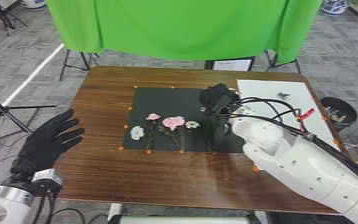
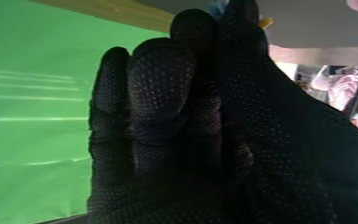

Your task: Arrange flowers

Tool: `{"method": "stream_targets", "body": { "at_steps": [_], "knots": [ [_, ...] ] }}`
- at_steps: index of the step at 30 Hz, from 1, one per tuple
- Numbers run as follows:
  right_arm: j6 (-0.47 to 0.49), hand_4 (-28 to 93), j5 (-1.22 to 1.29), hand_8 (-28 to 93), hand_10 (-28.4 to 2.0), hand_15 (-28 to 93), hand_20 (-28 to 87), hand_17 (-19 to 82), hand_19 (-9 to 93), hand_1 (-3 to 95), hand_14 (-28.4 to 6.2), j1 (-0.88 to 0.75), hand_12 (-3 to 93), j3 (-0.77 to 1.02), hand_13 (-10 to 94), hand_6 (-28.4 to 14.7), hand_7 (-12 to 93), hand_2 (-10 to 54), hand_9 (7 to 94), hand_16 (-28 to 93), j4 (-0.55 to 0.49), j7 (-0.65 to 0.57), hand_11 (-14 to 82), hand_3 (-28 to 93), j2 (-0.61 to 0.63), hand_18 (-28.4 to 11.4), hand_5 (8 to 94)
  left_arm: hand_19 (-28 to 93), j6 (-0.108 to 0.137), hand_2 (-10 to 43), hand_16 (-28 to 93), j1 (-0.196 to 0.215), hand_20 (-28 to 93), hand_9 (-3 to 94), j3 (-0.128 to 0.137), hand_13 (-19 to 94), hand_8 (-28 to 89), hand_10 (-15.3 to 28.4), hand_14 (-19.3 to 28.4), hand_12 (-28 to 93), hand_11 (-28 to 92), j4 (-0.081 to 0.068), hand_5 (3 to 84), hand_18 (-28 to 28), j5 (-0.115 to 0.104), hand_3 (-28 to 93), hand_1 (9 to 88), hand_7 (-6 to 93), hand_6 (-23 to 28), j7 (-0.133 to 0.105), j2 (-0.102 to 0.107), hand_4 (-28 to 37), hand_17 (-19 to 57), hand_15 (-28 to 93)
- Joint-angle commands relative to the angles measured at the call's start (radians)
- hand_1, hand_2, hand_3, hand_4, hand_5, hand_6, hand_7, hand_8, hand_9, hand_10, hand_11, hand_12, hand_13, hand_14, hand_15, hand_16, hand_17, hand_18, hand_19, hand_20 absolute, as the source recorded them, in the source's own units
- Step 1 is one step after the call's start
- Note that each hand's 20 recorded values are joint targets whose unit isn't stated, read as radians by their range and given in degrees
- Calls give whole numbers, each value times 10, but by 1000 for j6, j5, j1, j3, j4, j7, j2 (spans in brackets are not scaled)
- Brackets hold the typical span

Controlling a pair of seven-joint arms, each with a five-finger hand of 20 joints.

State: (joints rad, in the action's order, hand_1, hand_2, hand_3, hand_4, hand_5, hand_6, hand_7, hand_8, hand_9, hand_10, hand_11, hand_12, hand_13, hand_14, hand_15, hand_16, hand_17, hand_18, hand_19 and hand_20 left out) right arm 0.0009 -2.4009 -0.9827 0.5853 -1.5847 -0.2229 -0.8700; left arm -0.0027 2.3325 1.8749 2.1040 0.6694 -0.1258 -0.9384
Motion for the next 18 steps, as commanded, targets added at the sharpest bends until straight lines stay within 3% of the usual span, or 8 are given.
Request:
{"method": "stream_targets", "body": {
  "at_steps": [1,18],
  "knots": [
    [-5,-281,-39,-42,-34,540,366,244,632,452,5,27,484,-6,747,45,563,-95,841,407,36,-20,161,884,-3,-130,630,430,-12,-20,-17,5,119,244,-1,189,-111,123,162,165,225,-2,286,214,2,722,248,198,44,12,2,-283,-97,409],
    [46,-283,-26,-54,-40,524,366,206,602,416,-2,18,471,22,671,52,568,-95,773,409,28,4,161,883,4,-142,565,430,-23,-19,-17,0,119,243,-1,189,-111,124,162,163,225,-6,287,214,3,721,250,198,45,20,4,-283,-97,408]
  ]
}}
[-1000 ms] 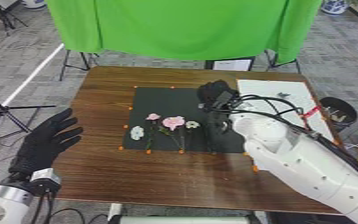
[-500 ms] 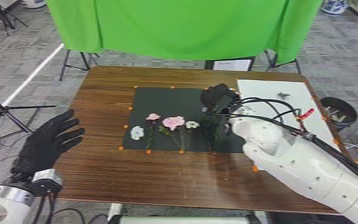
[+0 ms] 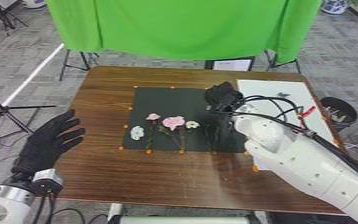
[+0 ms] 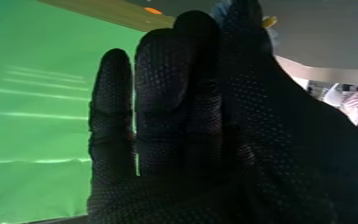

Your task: Arrange flowers

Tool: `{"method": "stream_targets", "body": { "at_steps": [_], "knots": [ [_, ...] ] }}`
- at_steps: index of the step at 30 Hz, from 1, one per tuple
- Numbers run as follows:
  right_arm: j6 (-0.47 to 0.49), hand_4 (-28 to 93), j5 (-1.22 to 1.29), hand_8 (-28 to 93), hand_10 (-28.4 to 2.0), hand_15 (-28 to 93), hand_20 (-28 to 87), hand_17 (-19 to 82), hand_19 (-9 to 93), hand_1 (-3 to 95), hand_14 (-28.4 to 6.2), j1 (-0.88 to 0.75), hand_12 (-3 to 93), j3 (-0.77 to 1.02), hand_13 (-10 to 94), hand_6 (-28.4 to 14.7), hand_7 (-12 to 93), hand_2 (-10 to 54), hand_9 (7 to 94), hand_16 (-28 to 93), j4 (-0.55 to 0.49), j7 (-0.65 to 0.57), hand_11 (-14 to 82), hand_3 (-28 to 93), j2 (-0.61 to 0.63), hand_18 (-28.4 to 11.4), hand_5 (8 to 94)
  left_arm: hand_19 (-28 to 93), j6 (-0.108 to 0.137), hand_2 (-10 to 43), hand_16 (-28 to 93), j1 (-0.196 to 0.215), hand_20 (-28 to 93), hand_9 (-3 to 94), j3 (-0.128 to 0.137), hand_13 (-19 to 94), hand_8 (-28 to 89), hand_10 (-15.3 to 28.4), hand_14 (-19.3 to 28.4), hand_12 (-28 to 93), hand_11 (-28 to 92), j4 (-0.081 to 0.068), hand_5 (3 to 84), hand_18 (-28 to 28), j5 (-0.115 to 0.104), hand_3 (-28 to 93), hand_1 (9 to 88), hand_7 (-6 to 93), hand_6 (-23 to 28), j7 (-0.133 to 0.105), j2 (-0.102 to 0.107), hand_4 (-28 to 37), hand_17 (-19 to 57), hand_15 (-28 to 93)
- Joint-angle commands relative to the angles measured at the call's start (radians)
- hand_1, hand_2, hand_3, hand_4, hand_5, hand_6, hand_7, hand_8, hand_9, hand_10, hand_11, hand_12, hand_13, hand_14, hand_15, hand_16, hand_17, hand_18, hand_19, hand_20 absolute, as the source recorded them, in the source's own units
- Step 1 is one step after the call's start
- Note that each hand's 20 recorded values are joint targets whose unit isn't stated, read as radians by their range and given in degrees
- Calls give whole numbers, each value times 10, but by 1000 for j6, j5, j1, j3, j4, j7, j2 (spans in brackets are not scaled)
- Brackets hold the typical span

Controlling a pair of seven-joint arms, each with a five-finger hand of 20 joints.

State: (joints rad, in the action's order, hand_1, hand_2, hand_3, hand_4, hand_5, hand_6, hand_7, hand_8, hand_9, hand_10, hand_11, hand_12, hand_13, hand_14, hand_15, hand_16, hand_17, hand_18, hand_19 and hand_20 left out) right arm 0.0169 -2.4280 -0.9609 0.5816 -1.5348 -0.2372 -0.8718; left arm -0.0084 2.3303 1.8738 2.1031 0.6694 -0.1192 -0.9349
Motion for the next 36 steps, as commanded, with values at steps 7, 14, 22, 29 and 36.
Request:
{"method": "stream_targets", "body": {
  "at_steps": [7,14,22,29,36],
  "knots": [
    [105,-283,3,-55,-50,527,365,186,582,373,-9,-10,426,47,639,50,535,-95,709,378,-39,42,212,902,13,-151,539,430,-19,-18,-17,6,119,243,3,189,-111,124,162,164,225,-5,286,215,4,719,250,198,45,14,-3,-283,-98,408],
    [112,-283,27,-60,-53,533,364,173,572,356,-17,-1,379,55,618,50,508,-95,679,359,-37,62,261,913,21,-158,532,430,-19,-18,-17,8,119,244,6,189,-111,125,162,164,224,-3,287,215,4,720,250,198,45,17,-4,-283,-97,409],
    [206,-283,45,-105,-61,543,366,164,563,328,-24,1,315,86,603,50,476,-95,645,330,-55,64,318,930,12,-162,533,430,-17,-18,-17,7,119,244,8,189,-111,124,162,165,225,-4,287,214,4,720,249,198,45,14,-6,-283,-97,408],
    [270,-282,46,-230,-71,583,359,137,541,309,-38,-1,249,105,541,46,473,-95,576,242,-57,74,367,932,5,-171,486,430,-24,-18,-17,5,119,244,11,188,-111,124,162,165,224,-5,287,215,5,720,249,198,45,22,-7,-283,-98,409],
    [289,-283,179,-228,-76,580,353,129,541,292,-39,-5,250,173,524,41,471,-95,557,233,-67,50,368,932,-3,-175,469,430,-25,-17,-17,12,119,244,17,189,-111,125,162,165,222,-2,287,215,6,719,249,197,45,21,-12,-283,-98,408]
  ]
}}
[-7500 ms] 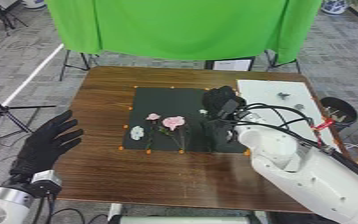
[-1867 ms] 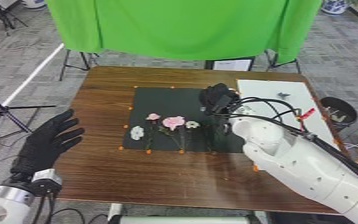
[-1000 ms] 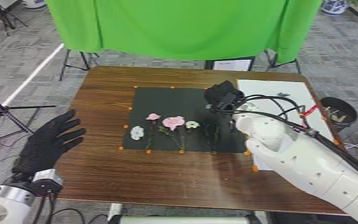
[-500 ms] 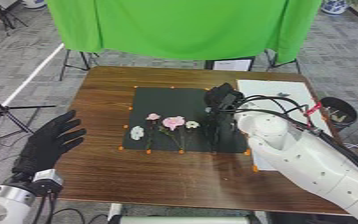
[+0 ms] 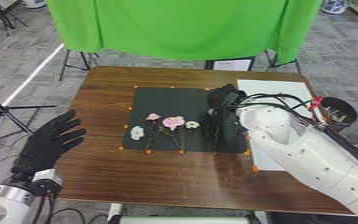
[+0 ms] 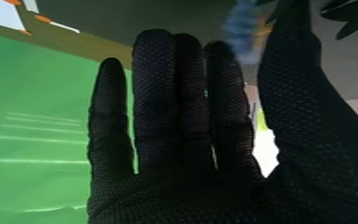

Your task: Arrange flowers

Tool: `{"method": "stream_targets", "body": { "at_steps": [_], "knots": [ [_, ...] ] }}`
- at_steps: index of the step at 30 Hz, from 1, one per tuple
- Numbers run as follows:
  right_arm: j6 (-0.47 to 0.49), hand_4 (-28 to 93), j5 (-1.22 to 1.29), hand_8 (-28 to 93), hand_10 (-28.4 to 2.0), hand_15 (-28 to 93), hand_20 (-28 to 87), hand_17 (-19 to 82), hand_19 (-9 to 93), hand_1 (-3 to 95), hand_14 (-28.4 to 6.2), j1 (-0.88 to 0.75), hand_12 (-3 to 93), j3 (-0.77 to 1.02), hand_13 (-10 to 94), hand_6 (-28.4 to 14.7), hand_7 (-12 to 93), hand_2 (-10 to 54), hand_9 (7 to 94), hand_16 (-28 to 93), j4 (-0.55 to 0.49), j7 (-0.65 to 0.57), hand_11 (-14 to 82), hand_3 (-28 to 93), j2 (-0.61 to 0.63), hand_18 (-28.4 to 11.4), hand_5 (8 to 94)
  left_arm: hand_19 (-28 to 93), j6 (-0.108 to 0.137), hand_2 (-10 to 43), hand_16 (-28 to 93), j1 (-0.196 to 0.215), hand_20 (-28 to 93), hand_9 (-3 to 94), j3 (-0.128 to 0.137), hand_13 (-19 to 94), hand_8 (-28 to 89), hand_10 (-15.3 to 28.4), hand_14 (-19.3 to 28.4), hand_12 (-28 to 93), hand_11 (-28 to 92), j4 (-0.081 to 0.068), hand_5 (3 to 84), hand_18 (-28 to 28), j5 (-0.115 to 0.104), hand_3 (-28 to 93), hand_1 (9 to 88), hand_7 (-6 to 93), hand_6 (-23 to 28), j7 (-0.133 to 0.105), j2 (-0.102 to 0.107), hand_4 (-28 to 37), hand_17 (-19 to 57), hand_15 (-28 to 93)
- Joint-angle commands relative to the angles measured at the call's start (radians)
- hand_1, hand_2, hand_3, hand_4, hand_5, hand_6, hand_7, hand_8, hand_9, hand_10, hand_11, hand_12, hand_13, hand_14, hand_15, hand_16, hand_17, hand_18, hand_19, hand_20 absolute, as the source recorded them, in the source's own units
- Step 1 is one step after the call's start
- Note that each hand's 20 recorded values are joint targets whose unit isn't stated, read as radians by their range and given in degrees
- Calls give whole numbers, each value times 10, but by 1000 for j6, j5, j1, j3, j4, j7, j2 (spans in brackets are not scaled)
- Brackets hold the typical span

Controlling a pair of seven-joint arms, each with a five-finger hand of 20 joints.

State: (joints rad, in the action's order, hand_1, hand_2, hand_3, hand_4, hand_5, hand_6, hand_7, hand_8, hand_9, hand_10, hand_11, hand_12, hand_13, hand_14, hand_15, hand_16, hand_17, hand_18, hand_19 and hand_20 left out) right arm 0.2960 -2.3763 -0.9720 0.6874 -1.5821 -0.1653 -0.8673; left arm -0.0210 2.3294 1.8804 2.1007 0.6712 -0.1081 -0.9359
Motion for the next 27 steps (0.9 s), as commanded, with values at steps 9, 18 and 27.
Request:
{"method": "stream_targets", "body": {
  "at_steps": [9,18,27],
  "knots": [
    [-33,-283,240,-221,-82,582,354,121,542,256,-50,34,254,154,509,27,459,-95,526,232,-7,-80,367,930,4,-179,442,431,-9,-17,-17,20,119,245,10,189,-111,125,162,165,224,4,287,215,5,719,249,197,45,6,-16,-283,-98,409],
    [-148,-259,160,-202,-103,462,346,102,547,253,-87,91,243,88,307,-10,433,-95,321,160,165,-224,289,932,50,-187,293,430,-3,-16,-17,16,119,244,6,188,-110,125,162,165,224,3,287,214,5,718,249,196,46,4,-16,-283,-98,409],
    [-93,-261,136,-180,-119,240,252,80,481,253,-117,81,242,102,222,-23,376,-95,262,200,263,-314,173,932,55,-185,238,430,-2,-17,-17,21,119,244,10,189,-110,125,163,164,223,4,288,215,3,719,249,195,46,-1,-17,-283,-98,410]
  ]
}}
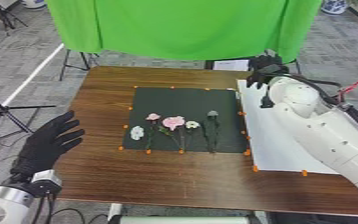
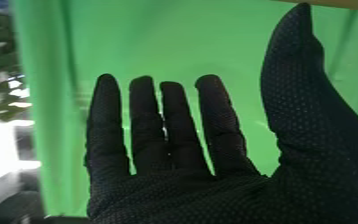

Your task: Arrange flowers

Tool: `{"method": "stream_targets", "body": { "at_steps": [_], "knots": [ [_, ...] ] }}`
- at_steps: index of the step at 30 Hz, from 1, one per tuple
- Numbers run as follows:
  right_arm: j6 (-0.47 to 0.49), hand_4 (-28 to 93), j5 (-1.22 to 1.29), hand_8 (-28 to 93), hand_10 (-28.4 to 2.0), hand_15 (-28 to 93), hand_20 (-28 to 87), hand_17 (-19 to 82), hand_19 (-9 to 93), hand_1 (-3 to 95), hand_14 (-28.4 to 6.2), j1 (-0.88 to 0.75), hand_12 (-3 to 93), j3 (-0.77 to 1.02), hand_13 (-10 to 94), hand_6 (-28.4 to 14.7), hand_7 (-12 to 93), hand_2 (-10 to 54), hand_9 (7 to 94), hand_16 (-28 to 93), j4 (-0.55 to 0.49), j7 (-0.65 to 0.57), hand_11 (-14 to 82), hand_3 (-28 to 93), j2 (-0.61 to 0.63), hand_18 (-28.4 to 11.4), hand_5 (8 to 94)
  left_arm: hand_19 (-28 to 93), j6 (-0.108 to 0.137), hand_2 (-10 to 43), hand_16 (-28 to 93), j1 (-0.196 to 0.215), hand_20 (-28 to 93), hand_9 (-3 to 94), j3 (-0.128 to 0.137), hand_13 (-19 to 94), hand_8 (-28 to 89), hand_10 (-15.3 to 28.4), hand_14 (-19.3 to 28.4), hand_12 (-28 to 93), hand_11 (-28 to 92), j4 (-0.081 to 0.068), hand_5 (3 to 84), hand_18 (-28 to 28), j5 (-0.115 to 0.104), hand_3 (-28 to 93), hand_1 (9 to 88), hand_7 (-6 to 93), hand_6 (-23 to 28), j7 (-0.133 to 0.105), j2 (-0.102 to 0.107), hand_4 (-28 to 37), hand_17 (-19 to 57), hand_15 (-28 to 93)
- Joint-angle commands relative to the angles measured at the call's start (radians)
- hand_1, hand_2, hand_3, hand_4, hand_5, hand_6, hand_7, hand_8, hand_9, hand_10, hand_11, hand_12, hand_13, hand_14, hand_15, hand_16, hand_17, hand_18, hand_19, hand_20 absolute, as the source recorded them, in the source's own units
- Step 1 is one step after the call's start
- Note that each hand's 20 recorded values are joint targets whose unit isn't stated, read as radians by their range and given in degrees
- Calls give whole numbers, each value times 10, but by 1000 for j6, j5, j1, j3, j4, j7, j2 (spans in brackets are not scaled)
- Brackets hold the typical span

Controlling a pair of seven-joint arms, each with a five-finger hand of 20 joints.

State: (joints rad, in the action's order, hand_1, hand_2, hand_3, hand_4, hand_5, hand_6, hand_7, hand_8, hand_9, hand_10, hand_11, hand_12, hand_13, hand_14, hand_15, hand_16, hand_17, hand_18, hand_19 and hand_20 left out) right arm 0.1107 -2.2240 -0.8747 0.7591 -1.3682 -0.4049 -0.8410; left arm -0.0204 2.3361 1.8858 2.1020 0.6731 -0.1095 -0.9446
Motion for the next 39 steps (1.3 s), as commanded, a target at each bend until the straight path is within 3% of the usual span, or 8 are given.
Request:
{"method": "stream_targets", "body": {
  "at_steps": [1,9,15,25,28,32,34,39],
  "knots": [
    [90,-262,-4,-177,-121,226,244,82,478,254,-120,-21,241,33,228,-25,369,-95,261,204,55,-89,164,932,31,-185,236,430,-2,-17,-17,13,119,244,2,188,-109,125,163,165,223,3,287,214,2,720,248,195,46,1,-7,-283,-98,410],
    [122,-270,14,-163,-152,104,191,118,450,255,-146,-42,203,59,263,-36,345,-95,272,193,107,-117,86,932,26,-222,230,431,-3,-17,-18,11,119,245,2,189,-109,125,162,165,225,2,288,214,1,720,249,196,46,4,-9,-283,-97,408],
    [160,-271,21,-161,-149,104,188,123,453,258,-119,-45,178,67,351,-34,343,-95,304,179,132,-134,79,932,28,-211,233,431,-5,-18,-17,6,118,245,-2,189,-110,125,163,164,224,0,288,214,2,720,248,197,45,5,-7,-283,-97,410],
    [196,-280,46,-179,-120,129,220,124,486,275,-65,-49,157,79,382,-16,365,-95,380,164,168,-105,113,932,25,-186,275,431,-9,-18,-17,5,118,244,-3,189,-111,125,163,165,223,2,288,215,1,721,248,197,46,6,-5,-283,-98,410],
    [193,-282,43,-203,-83,173,242,145,517,299,-44,-46,146,72,474,5,393,-95,458,157,172,-92,150,931,24,-176,337,430,-9,-17,-18,6,118,244,-3,189,-111,125,162,165,223,2,288,214,1,720,248,197,45,6,-6,-283,-98,410],
    [209,-282,69,-213,-76,245,271,181,566,326,-36,-54,147,79,586,27,391,-95,599,161,165,-88,193,920,21,-155,487,430,-8,-17,-17,7,119,244,-4,189,-110,125,162,165,224,2,288,214,1,720,248,196,46,6,-9,-283,-98,410],
    [210,-283,65,-122,-69,306,316,194,602,350,-30,-59,168,78,655,39,409,-95,690,173,163,-87,217,891,20,-147,553,430,-8,-17,-18,8,119,244,-4,189,-110,125,162,165,224,2,288,215,2,720,248,196,46,6,-10,-283,-98,410],
    [158,-282,70,-44,-39,358,356,230,633,438,-9,-82,373,76,768,50,489,-95,860,330,148,-66,115,827,31,-132,654,430,-7,-17,-18,6,119,244,-4,189,-110,125,162,164,223,1,288,215,1,719,249,197,46,6,-11,-283,-98,410]
  ]
}}
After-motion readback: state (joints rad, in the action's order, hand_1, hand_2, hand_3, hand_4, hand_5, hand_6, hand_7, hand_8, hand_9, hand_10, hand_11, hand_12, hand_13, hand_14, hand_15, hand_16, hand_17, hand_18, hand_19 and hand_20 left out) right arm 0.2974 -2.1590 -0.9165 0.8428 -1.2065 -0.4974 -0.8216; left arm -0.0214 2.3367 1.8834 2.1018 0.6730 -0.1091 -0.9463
